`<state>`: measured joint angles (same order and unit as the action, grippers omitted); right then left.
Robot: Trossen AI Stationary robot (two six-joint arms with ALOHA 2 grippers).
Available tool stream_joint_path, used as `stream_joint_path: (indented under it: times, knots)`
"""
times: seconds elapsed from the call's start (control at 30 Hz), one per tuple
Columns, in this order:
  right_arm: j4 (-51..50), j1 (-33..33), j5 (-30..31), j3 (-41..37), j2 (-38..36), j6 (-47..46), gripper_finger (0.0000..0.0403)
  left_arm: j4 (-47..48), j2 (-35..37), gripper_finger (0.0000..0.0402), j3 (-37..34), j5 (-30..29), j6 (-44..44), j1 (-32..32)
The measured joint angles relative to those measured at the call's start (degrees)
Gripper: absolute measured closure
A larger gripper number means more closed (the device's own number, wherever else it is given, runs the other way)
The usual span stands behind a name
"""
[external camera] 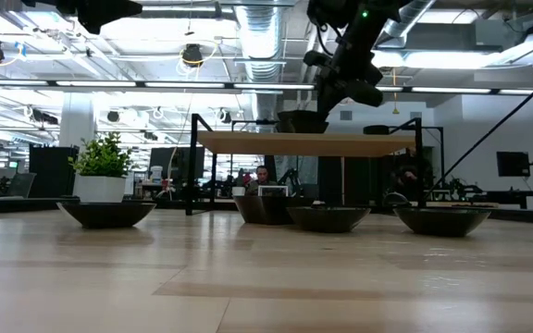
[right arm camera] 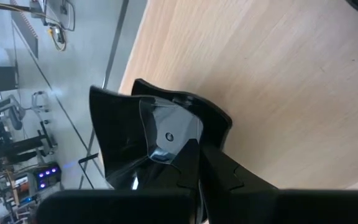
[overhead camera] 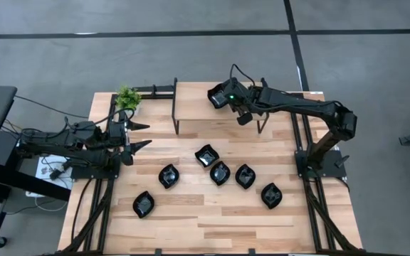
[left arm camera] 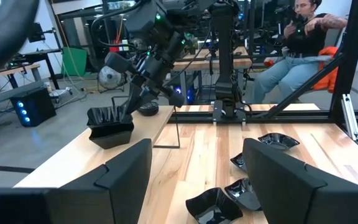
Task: Pick & Place Mini shaped plates
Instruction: Stack the black plate on top of the black plate on the shelf
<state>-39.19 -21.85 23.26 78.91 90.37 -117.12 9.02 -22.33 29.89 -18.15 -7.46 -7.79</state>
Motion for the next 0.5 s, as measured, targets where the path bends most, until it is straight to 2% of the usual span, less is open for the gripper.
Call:
stream_joint_path:
  times: [0.33, 0.5]
  knots:
    - [0.4, 0.0, -0.6, 0.0, 0.0, 0.0, 0.0403, 0.0, 0.0, 0.0147, 0.0, 0.0, -0.3, 0.0]
    - [0.4, 0.0, -0.7, 0.0, 0.0, 0.0, 0.0385, 0.1, 0.0, 0.0147, 0.0, 0.0, -0.3, 0.0]
